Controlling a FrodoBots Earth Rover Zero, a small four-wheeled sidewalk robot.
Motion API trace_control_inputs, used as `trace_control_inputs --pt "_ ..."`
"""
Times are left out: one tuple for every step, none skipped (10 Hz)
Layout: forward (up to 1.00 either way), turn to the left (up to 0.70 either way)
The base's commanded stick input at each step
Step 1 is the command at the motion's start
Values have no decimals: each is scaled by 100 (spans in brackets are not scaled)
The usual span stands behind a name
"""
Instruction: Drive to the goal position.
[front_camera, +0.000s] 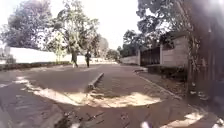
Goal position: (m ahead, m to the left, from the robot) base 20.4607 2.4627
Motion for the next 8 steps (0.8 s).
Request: trace_control_inputs --pt "66 -33" --pt "66 -33" --pt "66 -33" --pt "66 -30" --pt "66 -2" --pt "66 0" --pt "66 0" --pt "66 0"
